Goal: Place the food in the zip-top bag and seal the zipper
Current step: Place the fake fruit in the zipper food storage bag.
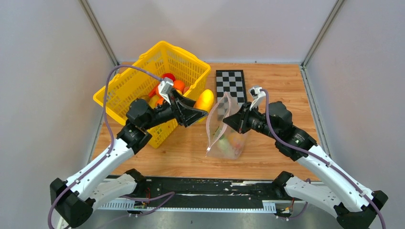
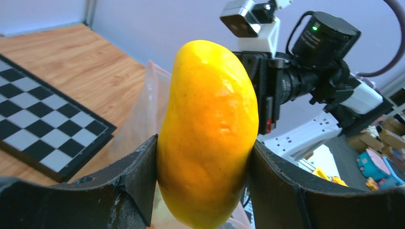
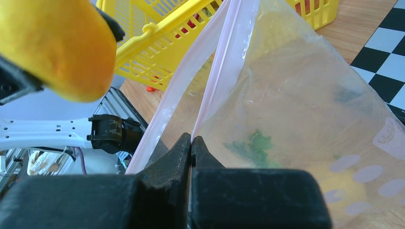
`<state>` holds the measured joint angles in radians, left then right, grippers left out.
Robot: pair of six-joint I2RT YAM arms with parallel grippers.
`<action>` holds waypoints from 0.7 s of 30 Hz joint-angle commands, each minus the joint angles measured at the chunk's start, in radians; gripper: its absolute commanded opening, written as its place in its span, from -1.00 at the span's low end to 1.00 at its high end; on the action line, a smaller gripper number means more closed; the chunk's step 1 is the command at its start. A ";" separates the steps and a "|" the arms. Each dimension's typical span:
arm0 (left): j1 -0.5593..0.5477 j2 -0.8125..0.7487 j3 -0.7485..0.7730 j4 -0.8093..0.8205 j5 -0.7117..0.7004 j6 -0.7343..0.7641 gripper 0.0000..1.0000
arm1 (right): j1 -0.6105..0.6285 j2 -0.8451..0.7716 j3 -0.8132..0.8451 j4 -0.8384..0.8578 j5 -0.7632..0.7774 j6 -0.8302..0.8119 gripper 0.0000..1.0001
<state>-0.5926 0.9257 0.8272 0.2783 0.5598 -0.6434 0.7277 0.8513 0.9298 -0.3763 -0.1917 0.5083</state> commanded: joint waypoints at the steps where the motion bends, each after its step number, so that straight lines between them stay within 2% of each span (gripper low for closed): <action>1: -0.072 0.015 -0.009 0.188 -0.046 -0.029 -0.06 | 0.001 -0.018 0.006 0.052 0.022 0.022 -1.00; 11: -0.181 0.102 -0.067 0.322 -0.124 -0.046 -0.04 | 0.002 -0.032 -0.005 0.066 0.042 0.037 -1.00; 21: -0.238 0.165 -0.065 0.267 -0.235 0.032 0.06 | 0.002 -0.049 -0.002 0.057 0.048 0.031 -1.00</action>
<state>-0.8120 1.0893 0.7452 0.5152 0.3836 -0.6544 0.7277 0.8253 0.9291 -0.3595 -0.1612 0.5301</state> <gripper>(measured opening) 0.676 0.015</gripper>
